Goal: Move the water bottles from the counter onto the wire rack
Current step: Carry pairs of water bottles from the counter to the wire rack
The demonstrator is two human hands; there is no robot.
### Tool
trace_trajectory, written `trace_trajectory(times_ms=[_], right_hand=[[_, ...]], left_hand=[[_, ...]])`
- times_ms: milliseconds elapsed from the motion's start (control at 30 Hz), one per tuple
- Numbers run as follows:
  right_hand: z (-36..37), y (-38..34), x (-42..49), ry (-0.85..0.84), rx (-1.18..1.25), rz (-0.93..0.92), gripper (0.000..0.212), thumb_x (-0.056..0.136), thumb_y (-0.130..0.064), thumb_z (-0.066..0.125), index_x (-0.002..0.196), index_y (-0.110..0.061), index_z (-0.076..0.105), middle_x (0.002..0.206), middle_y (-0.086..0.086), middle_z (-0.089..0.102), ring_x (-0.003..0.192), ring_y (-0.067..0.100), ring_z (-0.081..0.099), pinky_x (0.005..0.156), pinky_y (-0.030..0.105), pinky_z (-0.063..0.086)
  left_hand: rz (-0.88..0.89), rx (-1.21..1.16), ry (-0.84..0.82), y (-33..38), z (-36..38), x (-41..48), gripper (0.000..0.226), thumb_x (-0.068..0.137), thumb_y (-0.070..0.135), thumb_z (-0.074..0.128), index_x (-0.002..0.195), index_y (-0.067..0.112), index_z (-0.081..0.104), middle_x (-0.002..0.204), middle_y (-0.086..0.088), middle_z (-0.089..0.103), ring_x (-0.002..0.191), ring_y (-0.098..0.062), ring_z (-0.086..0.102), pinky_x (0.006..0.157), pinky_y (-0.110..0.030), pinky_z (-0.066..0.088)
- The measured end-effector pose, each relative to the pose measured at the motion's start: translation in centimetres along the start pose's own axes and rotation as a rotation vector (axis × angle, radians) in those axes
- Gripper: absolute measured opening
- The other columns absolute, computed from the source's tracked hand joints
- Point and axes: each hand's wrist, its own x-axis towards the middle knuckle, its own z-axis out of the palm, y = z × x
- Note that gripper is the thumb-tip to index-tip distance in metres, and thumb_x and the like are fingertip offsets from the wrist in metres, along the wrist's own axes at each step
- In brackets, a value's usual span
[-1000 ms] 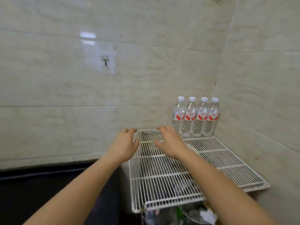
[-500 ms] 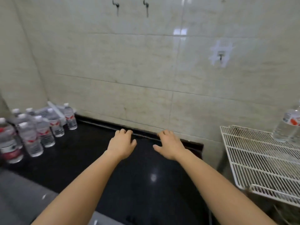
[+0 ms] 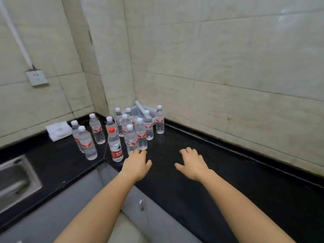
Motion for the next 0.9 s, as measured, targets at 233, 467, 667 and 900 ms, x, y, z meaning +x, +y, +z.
trace_trajectory(times_ms=[233, 467, 667, 900], right_hand=[[3.3, -7.5, 9.2, -0.068, -0.024, -0.091, 0.06, 0.093, -0.043, 0.053, 0.142, -0.013, 0.036, 0.141, 0.007, 0.041, 0.13, 0.028, 0.038, 0.103, 0.044, 0.038], [4.7, -10.8, 19.2, -0.087, -0.03, -0.153, 0.062, 0.092, -0.039, 0.056, 0.143, -0.013, 0.035, 0.143, 0.01, 0.041, 0.132, 0.029, 0.038, 0.108, 0.047, 0.037], [4.6, -11.3, 28.3, -0.045, 0.03, -0.179, 0.067, 0.092, -0.036, 0.055, 0.149, -0.015, 0.025, 0.148, 0.01, 0.038, 0.135, 0.029, 0.037, 0.108, 0.05, 0.037], [5.4, -11.4, 35.4, 0.026, -0.022, -0.21, 0.062, 0.099, -0.035, 0.043, 0.152, -0.016, 0.017, 0.146, 0.014, 0.038, 0.133, 0.032, 0.037, 0.104, 0.047, 0.038]], left_hand=[[-0.082, -0.093, 0.019, -8.8, 0.3, 5.0, 0.043, 0.093, 0.036, 0.045, 0.129, 0.014, 0.049, 0.126, -0.01, 0.052, 0.122, -0.029, 0.043, 0.098, -0.042, 0.044], [-0.098, -0.182, 0.089, -12.2, 0.8, 11.8, 0.041, 0.096, 0.034, 0.043, 0.133, 0.016, 0.046, 0.129, -0.005, 0.051, 0.122, -0.023, 0.046, 0.097, -0.037, 0.045], [-0.065, -0.232, 0.151, -12.5, 0.8, 19.4, 0.053, 0.095, 0.029, 0.047, 0.144, 0.016, 0.033, 0.139, -0.006, 0.043, 0.126, -0.023, 0.043, 0.102, -0.037, 0.042], [-0.069, -0.136, 0.128, -11.9, 2.5, 25.3, 0.058, 0.095, 0.036, 0.046, 0.146, 0.019, 0.025, 0.143, -0.004, 0.038, 0.126, -0.021, 0.038, 0.097, -0.035, 0.045]])
